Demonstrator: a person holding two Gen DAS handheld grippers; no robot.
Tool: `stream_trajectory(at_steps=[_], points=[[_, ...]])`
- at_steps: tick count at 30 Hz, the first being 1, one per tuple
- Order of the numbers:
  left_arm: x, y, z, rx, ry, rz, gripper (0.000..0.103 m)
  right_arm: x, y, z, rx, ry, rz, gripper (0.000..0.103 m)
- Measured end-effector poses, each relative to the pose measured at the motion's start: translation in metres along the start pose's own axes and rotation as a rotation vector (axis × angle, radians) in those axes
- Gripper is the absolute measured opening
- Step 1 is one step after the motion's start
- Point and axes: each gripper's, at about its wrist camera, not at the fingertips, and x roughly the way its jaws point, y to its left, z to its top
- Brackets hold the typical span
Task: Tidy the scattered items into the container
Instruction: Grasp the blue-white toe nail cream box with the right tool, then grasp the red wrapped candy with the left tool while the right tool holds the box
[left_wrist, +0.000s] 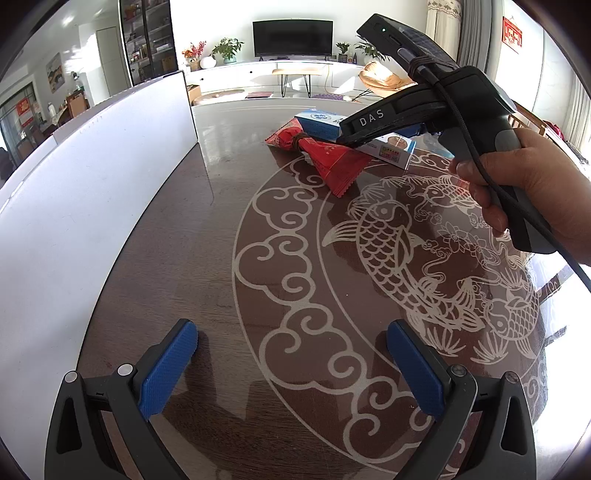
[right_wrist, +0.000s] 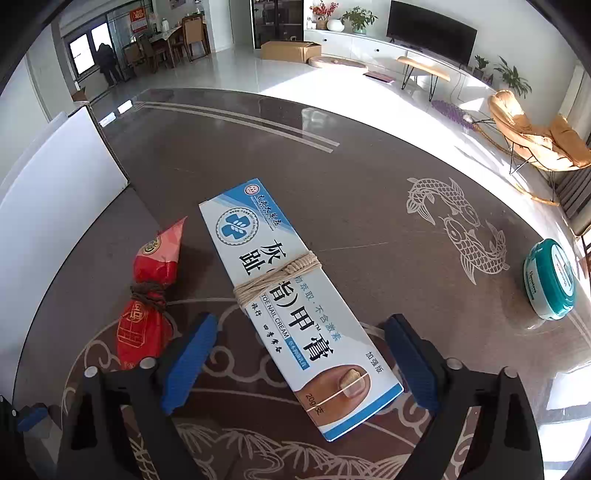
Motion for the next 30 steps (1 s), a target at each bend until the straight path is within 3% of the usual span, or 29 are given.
stream_trajectory(at_steps=[2, 5, 15, 22, 25, 27, 30], points=[[0.0, 0.0, 0.0, 0.0, 0.0, 0.0, 0.103, -0.008, 0.0, -0.009, 0.013, -0.026, -0.008, 0.042], [0.0, 0.0, 0.0, 0.0, 0.0, 0.0, 0.103, -0.02, -0.003, -0.033, 0.035, -0.053, -0.015, 0.042], [0.0, 0.0, 0.0, 0.0, 0.0, 0.0, 0.103, -0.095, -0.034, -0.156, 0.179, -0.078, -0.123, 0.042], [0.0, 0.0, 0.0, 0.0, 0.0, 0.0, 0.103, -0.109, -0.032, -0.18, 0.212, -0.135, -0.152, 0.044], [0.0, 0.0, 0.0, 0.0, 0.0, 0.0, 0.103, -0.108, -0.037, -0.18, 0.232, -0.131, -0.147, 0.056], [0.0, 0.0, 0.0, 0.0, 0.0, 0.0, 0.103, -0.106, -0.038, -0.179, 0.236, -0.119, -0.137, 0.076], [0.0, 0.0, 0.0, 0.0, 0.0, 0.0, 0.103, -0.102, -0.035, -0.177, 0.219, -0.108, -0.149, 0.08]])
